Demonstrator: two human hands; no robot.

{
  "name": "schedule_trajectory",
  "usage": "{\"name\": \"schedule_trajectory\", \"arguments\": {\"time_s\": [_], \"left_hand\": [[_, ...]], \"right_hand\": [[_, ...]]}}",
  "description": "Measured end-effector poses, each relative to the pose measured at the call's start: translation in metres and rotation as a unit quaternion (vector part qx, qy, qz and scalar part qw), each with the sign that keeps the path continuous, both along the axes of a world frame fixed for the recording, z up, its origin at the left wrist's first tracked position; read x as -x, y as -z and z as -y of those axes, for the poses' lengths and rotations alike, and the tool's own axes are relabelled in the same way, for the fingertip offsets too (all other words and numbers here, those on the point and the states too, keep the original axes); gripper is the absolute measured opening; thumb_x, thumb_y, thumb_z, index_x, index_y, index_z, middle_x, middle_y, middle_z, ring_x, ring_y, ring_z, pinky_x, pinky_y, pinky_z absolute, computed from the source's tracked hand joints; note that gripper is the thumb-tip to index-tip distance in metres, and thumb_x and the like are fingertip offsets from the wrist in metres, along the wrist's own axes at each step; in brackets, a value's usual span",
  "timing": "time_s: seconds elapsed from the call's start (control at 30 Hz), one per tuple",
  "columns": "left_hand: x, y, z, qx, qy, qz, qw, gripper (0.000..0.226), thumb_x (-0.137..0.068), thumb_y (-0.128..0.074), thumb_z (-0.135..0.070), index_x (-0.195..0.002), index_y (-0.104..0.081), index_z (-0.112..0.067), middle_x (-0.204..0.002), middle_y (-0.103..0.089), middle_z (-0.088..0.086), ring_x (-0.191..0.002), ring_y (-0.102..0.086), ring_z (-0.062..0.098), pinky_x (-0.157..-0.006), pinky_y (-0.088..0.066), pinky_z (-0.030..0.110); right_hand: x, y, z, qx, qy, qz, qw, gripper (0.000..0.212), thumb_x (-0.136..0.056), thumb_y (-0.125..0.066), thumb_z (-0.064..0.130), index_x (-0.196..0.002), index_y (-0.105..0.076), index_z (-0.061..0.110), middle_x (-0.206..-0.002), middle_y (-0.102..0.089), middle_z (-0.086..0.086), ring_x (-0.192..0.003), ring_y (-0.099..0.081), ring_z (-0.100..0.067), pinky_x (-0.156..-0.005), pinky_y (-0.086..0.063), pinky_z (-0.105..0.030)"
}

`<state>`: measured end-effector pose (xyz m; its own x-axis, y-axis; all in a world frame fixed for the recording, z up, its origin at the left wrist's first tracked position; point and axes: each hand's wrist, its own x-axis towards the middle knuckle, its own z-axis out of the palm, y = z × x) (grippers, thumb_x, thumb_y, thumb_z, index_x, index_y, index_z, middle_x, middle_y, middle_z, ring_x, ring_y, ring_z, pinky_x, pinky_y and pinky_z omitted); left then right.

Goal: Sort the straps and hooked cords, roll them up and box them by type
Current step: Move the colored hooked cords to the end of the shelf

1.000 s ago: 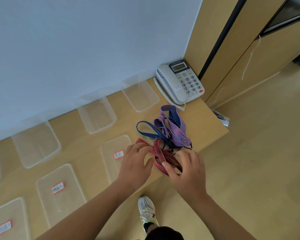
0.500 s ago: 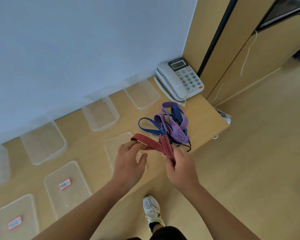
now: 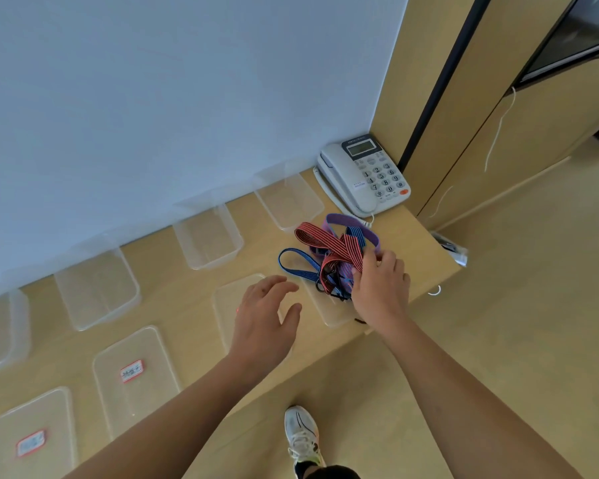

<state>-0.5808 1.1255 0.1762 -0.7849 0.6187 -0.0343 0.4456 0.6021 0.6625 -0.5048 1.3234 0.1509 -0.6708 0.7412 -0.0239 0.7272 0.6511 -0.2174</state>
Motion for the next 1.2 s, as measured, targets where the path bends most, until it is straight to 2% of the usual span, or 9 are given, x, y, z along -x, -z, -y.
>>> {"name": "schedule_trajectory", "arguments": {"time_s": [0.1,0.27,0.47,0.63,0.8,0.93,1.03,1.13,1.2], "left_hand": [[-0.004,0.003,0.001,0.010,-0.007,0.008,1.000,0.029,-0.092,-0.071,-0.021,-0.121,-0.070,-0.025,-0.135,-0.059,-0.008,-0.132,-0.046,0.016,-0.104,-0.029,0.027],[-0.006,0.004,0.001,0.015,-0.014,0.015,1.000,0.029,-0.093,-0.071,-0.021,-0.121,-0.070,-0.024,-0.136,-0.059,-0.007,-0.132,-0.046,0.017,-0.106,-0.030,0.029],[-0.006,0.002,0.012,0.013,-0.023,0.013,1.000,0.029,-0.094,-0.069,-0.021,-0.123,-0.069,-0.023,-0.137,-0.057,-0.006,-0.134,-0.044,0.016,-0.103,-0.026,0.020],[-0.004,0.002,0.048,0.022,-0.028,0.015,0.999,0.033,-0.094,-0.070,-0.022,-0.127,-0.068,-0.022,-0.136,-0.058,-0.006,-0.132,-0.045,0.018,-0.101,-0.027,0.020],[0.007,0.002,0.115,0.026,-0.066,0.015,0.997,0.038,-0.090,-0.074,-0.021,-0.128,-0.068,-0.018,-0.133,-0.060,0.000,-0.129,-0.048,0.025,-0.101,-0.030,0.024],[0.020,-0.004,0.195,0.030,-0.133,0.013,0.991,0.039,-0.091,-0.074,-0.023,-0.128,-0.067,-0.017,-0.133,-0.061,0.002,-0.129,-0.049,0.028,-0.104,-0.036,0.029],[0.025,-0.005,0.263,0.027,-0.201,0.012,0.979,0.037,-0.089,-0.073,-0.023,-0.124,-0.069,-0.015,-0.129,-0.064,0.003,-0.123,-0.054,0.029,-0.102,-0.041,0.033],[0.025,-0.005,0.336,0.026,-0.273,0.004,0.962,0.036,-0.087,-0.070,-0.027,-0.121,-0.070,-0.016,-0.127,-0.065,0.002,-0.120,-0.056,0.027,-0.098,-0.046,0.036],[0.020,-0.004,0.386,0.027,-0.313,0.013,0.949,0.035,-0.092,-0.070,-0.025,-0.126,-0.067,-0.018,-0.131,-0.061,-0.001,-0.125,-0.050,0.022,-0.103,-0.041,0.029]], "right_hand": [[0.001,0.005,-0.009,0.036,0.003,0.038,0.999,0.061,-0.101,-0.044,0.048,-0.152,-0.026,0.018,-0.142,-0.039,-0.016,-0.125,-0.040,-0.036,-0.098,-0.040,-0.050],[-0.001,-0.006,-0.014,0.079,-0.007,-0.010,0.997,0.085,-0.090,-0.056,0.061,-0.156,-0.019,0.021,-0.146,-0.038,-0.012,-0.133,-0.036,-0.034,-0.105,-0.034,-0.050],[-0.019,-0.015,0.005,0.033,-0.028,-0.070,0.997,0.090,-0.080,-0.070,0.060,-0.151,-0.033,0.020,-0.143,-0.044,-0.010,-0.134,-0.037,-0.032,-0.107,-0.035,-0.052],[-0.024,-0.017,0.059,-0.009,-0.099,-0.127,0.987,0.067,-0.083,-0.069,0.050,-0.138,-0.054,0.015,-0.132,-0.054,-0.009,-0.126,-0.046,-0.031,-0.101,-0.044,-0.052],[0.005,-0.021,0.134,0.020,-0.195,-0.102,0.975,0.060,-0.085,-0.054,0.055,-0.132,-0.054,0.018,-0.127,-0.058,-0.010,-0.122,-0.050,-0.034,-0.100,-0.045,-0.052],[0.037,-0.026,0.208,0.043,-0.262,-0.072,0.961,0.059,-0.089,-0.058,0.052,-0.139,-0.053,0.021,-0.135,-0.054,-0.008,-0.126,-0.044,-0.030,-0.106,-0.040,-0.052],[0.058,-0.026,0.264,0.049,-0.318,-0.063,0.945,0.063,-0.086,-0.049,0.056,-0.137,-0.055,0.020,-0.132,-0.057,-0.010,-0.124,-0.049,-0.033,-0.104,-0.042,-0.053],[0.077,-0.022,0.324,0.057,-0.379,-0.059,0.922,0.058,-0.086,-0.064,0.048,-0.136,-0.056,0.020,-0.129,-0.057,-0.008,-0.122,-0.051,-0.033,-0.103,-0.044,-0.051],[0.089,-0.023,0.368,0.055,-0.414,-0.059,0.906,0.058,-0.085,-0.063,0.049,-0.135,-0.057,0.020,-0.126,-0.058,-0.006,-0.120,-0.052,-0.032,-0.101,-0.046,-0.050]]}}
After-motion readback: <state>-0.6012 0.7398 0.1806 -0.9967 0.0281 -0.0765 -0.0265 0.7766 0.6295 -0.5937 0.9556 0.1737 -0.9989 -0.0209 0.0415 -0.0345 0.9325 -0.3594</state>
